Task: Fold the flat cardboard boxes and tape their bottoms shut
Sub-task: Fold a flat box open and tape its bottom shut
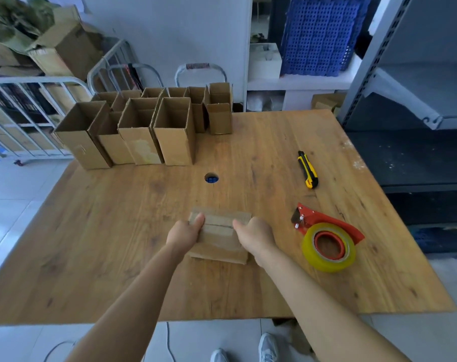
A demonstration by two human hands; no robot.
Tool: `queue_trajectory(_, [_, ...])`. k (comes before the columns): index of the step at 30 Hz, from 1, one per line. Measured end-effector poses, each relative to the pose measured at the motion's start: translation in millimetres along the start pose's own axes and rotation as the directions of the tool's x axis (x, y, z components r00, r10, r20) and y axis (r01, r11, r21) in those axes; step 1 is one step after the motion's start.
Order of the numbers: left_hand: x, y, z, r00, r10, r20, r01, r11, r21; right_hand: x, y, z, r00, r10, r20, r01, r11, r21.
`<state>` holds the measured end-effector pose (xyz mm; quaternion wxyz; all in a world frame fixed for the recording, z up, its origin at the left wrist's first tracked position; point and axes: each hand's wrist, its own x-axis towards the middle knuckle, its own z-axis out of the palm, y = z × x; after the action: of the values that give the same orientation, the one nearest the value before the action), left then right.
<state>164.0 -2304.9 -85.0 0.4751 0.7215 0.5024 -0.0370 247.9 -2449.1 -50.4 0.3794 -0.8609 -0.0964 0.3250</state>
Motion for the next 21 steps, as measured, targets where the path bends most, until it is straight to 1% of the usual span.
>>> queue_trajectory(3, [3,-2,-1,1.000,0.006,0.014,-0.006,1.000,-0.014,6,-2,-1,0.994,0.103,0.030,-0.106,0.986,0.127])
queue_trajectory(7, [2,-4,0,1.000,0.001,0.016,0.000,1.000,-0.012,8,6,5,0.975,0.200,0.100,-0.217,0.956,0.199])
queue_trajectory(9, [1,-4,-1,1.000,-0.009,0.016,0.010,1.000,-0.024,10,7,3,0.953,0.258,0.159,-0.294,0.914,0.278])
queue_trajectory(11, [1,-6,-2,0.999,-0.009,0.034,0.011,0.998,-0.058,11,7,-4,0.931,0.296,0.214,-0.359,0.848,0.389])
queue_trajectory(12, [-1,-8,-3,0.999,0.002,0.046,0.002,0.996,-0.089,11,7,-8,0.932,0.297,0.208,-0.361,0.821,0.442])
queue_trajectory(13, [-4,-9,-4,0.998,0.024,0.060,-0.016,0.992,-0.129,11,7,-12,0.941,0.292,0.172,-0.339,0.811,0.477])
queue_trajectory(15, [-9,-11,-8,0.989,0.099,0.110,-0.072,0.973,-0.221,11,8,-19,0.963,0.268,0.039,-0.252,0.833,0.494])
queue_trajectory(17, [-11,-13,-15,0.968,0.179,0.174,-0.121,0.947,-0.298,10,7,-25,0.975,0.215,-0.047,-0.164,0.850,0.500])
queue_trajectory(19, [-13,-14,-20,0.949,0.229,0.215,-0.149,0.931,-0.334,10,5,-31,0.983,0.176,-0.050,-0.122,0.835,0.536])
queue_trajectory(21, [-15,-15,-24,0.942,0.263,0.207,-0.188,0.928,-0.323,10,4,-34,0.988,0.147,-0.041,-0.102,0.834,0.543])
